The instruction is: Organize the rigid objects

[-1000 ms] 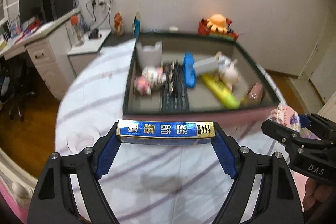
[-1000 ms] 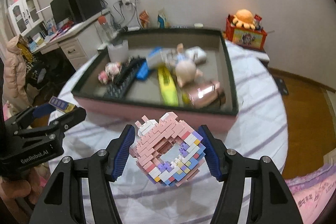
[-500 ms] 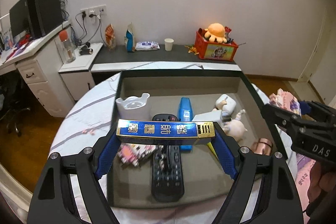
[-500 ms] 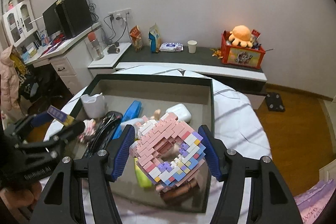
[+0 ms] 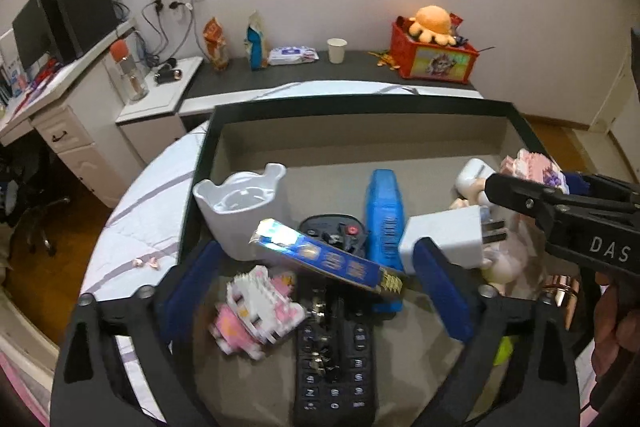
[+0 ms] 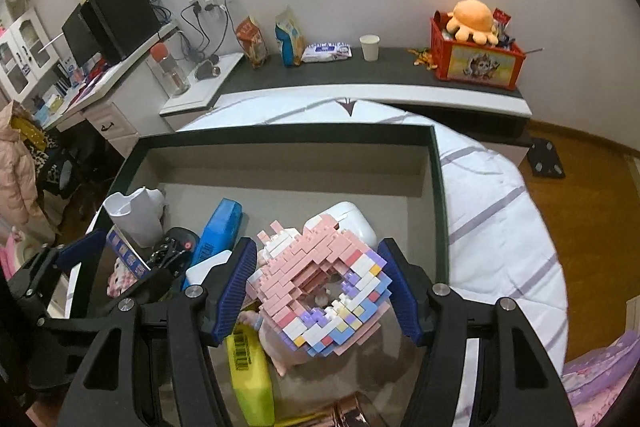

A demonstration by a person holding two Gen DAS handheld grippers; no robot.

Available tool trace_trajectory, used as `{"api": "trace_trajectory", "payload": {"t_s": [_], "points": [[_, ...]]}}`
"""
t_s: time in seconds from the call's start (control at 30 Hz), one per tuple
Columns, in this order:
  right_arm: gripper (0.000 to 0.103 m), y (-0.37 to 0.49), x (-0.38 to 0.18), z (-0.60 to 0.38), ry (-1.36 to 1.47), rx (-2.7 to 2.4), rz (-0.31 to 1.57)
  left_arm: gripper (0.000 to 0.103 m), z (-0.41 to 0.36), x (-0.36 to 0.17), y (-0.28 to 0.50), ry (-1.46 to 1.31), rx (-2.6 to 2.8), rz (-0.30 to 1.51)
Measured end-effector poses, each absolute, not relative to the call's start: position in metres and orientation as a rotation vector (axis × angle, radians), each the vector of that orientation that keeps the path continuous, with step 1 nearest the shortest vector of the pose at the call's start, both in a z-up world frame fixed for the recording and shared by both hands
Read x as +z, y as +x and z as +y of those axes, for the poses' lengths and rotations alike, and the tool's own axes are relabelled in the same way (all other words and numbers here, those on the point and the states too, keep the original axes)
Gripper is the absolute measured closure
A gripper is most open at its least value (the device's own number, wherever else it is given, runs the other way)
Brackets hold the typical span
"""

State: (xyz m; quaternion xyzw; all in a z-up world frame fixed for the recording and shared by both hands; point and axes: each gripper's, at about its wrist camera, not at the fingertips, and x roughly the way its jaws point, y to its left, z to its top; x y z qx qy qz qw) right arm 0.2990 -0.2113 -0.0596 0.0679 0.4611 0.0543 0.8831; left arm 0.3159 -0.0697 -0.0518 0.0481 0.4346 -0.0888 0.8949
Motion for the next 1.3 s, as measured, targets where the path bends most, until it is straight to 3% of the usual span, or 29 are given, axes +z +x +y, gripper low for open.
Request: {"api": "trace_trajectory", "payload": {"t_s": [0.03, 0.07, 0.17, 0.6, 1.3], "points": [[0.035, 0.301, -0.061, -0.211, 0.144, 0.118, 0.968, 0.002, -0.069, -0.052, 0.315, 0.099, -0.184, 0.898], [0.023, 0.302, -0.064, -0.210, 0.145, 0.123, 0.977, 0.001, -0.068, -0.051, 0.314, 0.098, -0.184, 0.896], [0.016, 0.301, -0.063, -0.205, 0.128, 0.122, 0.980, 0.000, -0.066, -0.050, 0.312, 0.108, -0.173, 0.897], [0.015, 0.255, -0.029, -0.203, 0.139, 0.074, 0.858, 0.000, -0.043, -0.024, 0.271, 0.063, -0.149, 0.851], [0.015, 0.098, 0.019, -0.160, 0.076, 0.098, 0.692, 0.000, -0.019, -0.001, 0.150, 0.023, -0.167, 0.793]]}}
